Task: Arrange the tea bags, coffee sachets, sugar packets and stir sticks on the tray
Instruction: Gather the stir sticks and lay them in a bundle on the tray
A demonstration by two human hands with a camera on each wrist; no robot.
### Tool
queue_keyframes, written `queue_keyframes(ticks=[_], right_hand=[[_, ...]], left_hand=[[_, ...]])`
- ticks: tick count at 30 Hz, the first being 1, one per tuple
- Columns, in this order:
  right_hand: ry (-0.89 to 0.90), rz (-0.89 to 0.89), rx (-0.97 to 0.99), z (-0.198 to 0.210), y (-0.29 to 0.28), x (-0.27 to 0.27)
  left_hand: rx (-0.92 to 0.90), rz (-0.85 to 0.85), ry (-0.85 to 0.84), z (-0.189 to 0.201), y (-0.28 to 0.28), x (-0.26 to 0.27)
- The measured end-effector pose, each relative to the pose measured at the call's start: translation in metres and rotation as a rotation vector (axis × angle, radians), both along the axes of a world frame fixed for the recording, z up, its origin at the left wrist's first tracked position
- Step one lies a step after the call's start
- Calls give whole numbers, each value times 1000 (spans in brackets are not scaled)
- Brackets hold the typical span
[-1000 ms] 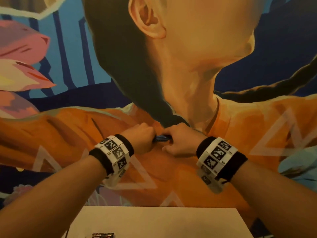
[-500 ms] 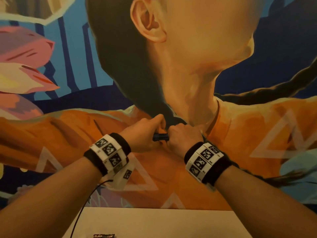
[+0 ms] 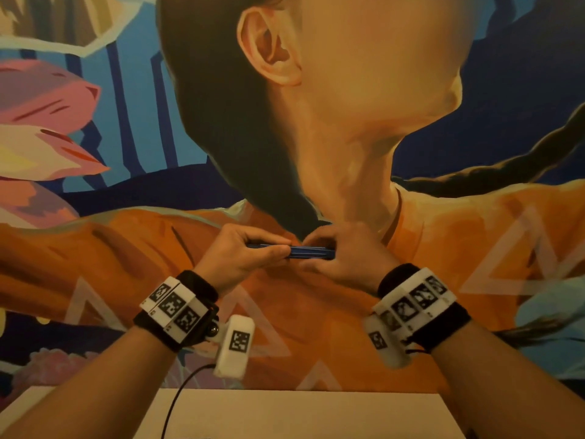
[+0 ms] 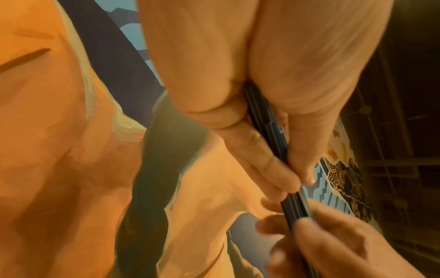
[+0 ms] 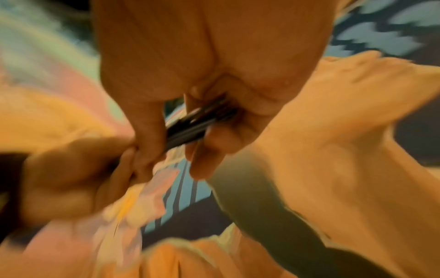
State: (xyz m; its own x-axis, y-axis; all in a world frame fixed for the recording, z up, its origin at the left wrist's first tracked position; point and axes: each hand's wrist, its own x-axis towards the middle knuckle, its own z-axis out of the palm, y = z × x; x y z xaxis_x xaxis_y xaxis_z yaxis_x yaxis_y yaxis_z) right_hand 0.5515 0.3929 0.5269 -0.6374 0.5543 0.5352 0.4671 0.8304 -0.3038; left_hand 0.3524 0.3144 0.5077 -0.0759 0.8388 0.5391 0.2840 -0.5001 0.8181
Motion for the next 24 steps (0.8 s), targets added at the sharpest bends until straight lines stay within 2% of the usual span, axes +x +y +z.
queue_keyframes(ticks=[3, 5, 8, 11, 14, 16, 18, 21, 22, 24], right_hand=[[475, 187, -345, 0, 3, 7], [680, 241, -559, -4, 3, 0], [833, 258, -726, -7, 2, -12], [847, 307, -750, -6, -2, -18], [791, 314, -704, -7, -1, -23], [698, 401, -700, -9, 5, -18], [367, 418, -603, -6, 12, -7], [-319, 143, -266, 4, 8, 2], [-424, 37, -213, 5, 6, 1], [-444, -145, -114, 2, 5, -5]], left_hand=[[-4, -7, -22, -2, -1, 3], [-6, -6, -23, -2, 1, 8], [-2, -11, -69, -1, 5, 16], [12, -20, -44, -2, 8, 25], [28, -11, -16, -3, 11, 31], [37, -14, 6, -3, 11, 29], [32, -22, 57, -3, 10, 24], [8, 1, 134, -2, 10, 23], [2, 4, 134, -3, 10, 25], [-7, 29, 66, -6, 14, 31]])
